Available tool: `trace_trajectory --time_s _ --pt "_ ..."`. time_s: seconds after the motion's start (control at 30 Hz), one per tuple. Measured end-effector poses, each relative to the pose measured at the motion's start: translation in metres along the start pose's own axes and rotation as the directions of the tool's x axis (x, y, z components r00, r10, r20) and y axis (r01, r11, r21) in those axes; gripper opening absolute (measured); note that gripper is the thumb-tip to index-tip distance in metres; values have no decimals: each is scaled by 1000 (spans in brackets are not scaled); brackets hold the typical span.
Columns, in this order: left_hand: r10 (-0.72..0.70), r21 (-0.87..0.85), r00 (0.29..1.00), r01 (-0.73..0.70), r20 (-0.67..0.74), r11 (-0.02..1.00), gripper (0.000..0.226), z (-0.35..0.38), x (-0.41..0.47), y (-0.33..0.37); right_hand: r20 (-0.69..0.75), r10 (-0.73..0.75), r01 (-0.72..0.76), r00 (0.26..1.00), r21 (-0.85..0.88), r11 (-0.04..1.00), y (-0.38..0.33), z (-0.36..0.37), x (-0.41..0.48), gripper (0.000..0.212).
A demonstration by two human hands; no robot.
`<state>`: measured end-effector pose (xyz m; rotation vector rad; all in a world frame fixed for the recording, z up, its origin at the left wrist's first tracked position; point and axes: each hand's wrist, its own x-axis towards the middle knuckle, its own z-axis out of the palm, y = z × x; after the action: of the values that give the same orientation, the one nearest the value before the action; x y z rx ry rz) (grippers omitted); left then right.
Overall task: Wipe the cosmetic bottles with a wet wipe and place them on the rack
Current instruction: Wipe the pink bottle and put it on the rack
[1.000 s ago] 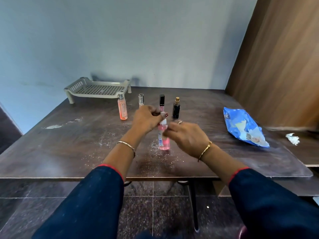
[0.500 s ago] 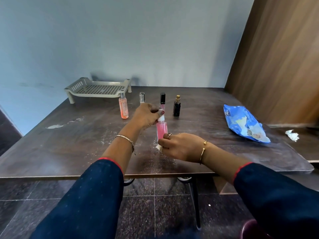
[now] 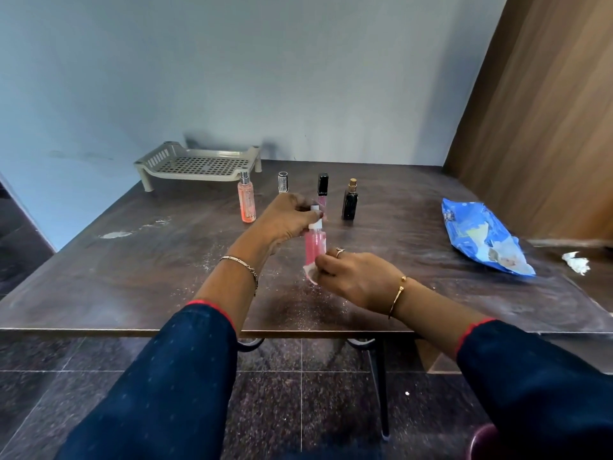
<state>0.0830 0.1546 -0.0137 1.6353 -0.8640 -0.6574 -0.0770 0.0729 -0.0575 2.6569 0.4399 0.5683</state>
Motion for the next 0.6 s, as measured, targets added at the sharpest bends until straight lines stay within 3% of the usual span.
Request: trace_trajectory --time_s 0.1,0.2,0.3,0.43,0.5,0.6 --pt "1 -16 1000 -2 -15 1000 12 1 0 0 46 -148 152 988 -114 982 1 2 0 14" --pt "-3 -51 999 2 -33 999 11 0 0 -3 -33 -215 209 976 -124 970 14 1 4 10" --pt "11 -103 1000 -12 -10 995 9 -1 -1 -6 -157 -50 33 986 -109 993 32 -3 14 13" --pt "56 -193 995 -40 77 980 12 -7 -4 -9 -205 223 -215 953 60 975 30 -2 22 25" --pt "67 -256 991 -35 118 966 15 -10 -7 -11 -194 190 -184 962 51 982 21 0 20 24" --pt "49 -237 995 -27 90 971 19 -18 -9 -14 -135 20 -22 991 -15 1000 10 3 12 15"
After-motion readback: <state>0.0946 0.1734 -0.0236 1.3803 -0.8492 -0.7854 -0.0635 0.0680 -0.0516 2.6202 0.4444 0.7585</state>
